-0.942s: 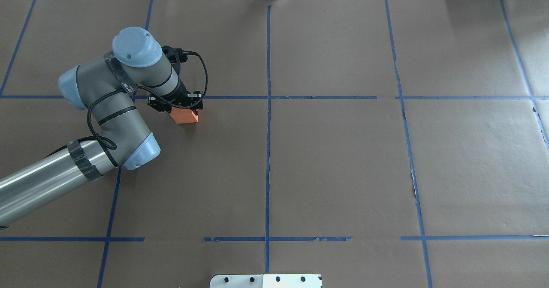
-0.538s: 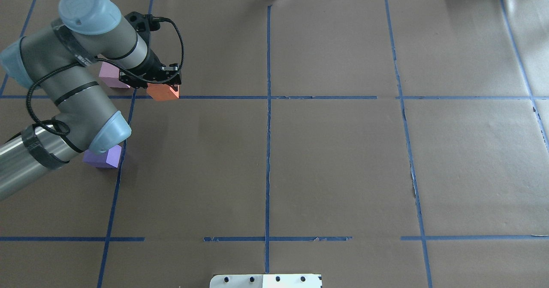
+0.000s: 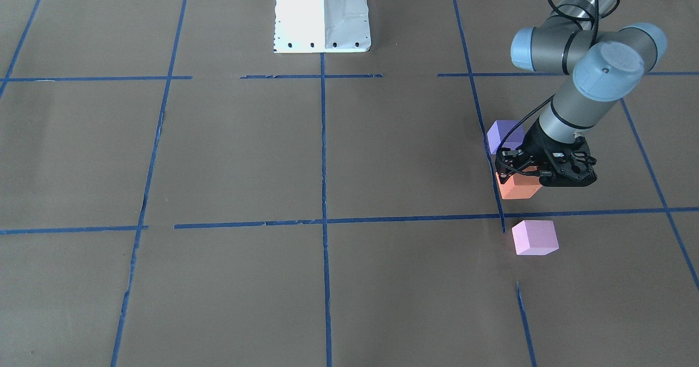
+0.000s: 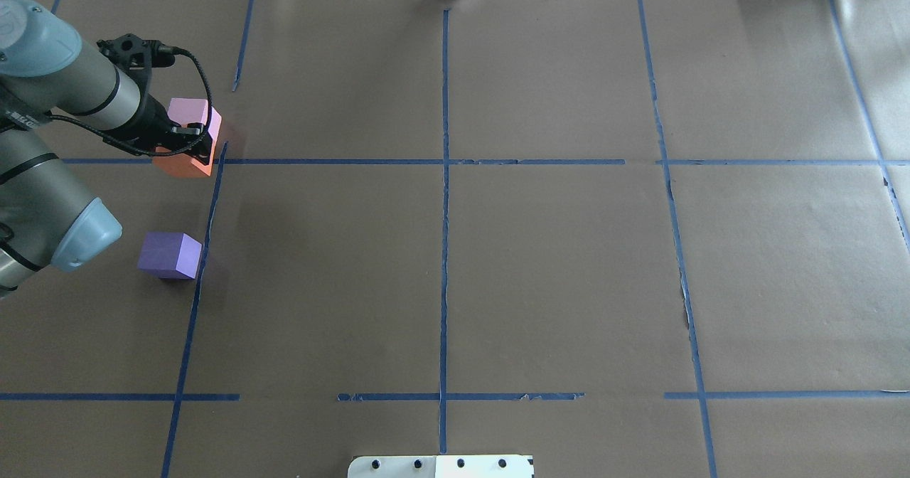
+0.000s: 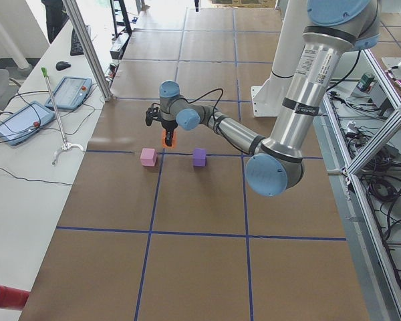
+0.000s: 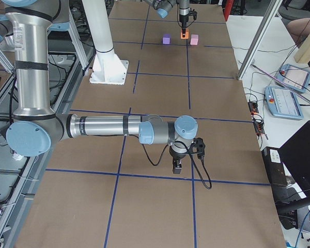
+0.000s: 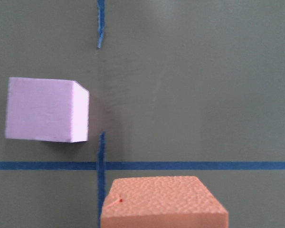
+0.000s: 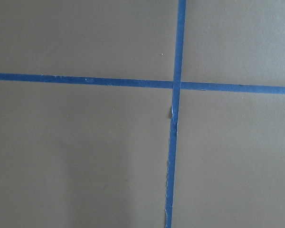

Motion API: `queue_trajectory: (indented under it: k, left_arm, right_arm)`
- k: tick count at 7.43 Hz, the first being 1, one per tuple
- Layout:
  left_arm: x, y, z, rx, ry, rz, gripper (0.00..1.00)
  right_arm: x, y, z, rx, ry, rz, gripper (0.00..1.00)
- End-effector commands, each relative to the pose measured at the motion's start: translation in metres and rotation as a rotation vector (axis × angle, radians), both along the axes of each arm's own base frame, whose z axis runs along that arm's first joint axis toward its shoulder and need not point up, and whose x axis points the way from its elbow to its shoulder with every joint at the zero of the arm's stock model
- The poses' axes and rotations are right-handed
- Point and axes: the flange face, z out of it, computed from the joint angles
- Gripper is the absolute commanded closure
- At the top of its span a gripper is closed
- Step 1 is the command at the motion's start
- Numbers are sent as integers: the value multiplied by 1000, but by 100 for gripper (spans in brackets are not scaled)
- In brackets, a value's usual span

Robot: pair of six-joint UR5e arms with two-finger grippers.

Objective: Arrange blocks in a line
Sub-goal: 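Carry the orange cube toward the pink cube, between pink and purple cubes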

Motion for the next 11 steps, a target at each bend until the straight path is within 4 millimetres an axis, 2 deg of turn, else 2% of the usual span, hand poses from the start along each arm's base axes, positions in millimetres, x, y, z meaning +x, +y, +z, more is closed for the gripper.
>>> queue_trajectory:
  k: [1,2,3,8,11]
  left_arm:
    - [-1,4,25,-24,-12,7,84]
    - [-1,3,27,-31,-12,4,83]
    - [4,2,42,-48,-25,10,83]
    - [14,-4,71,-42,1,26,76]
    - [19,-2,73,-61,8,26,76]
  right_arm:
    - [0,0,0,0,0,0,0]
    - [0,0,0,0,0,0,0]
    - [0,0,0,0,0,0,0]
    - [0,0,0,-1,0,1,0]
    - [0,0,0,-1,0,0,0]
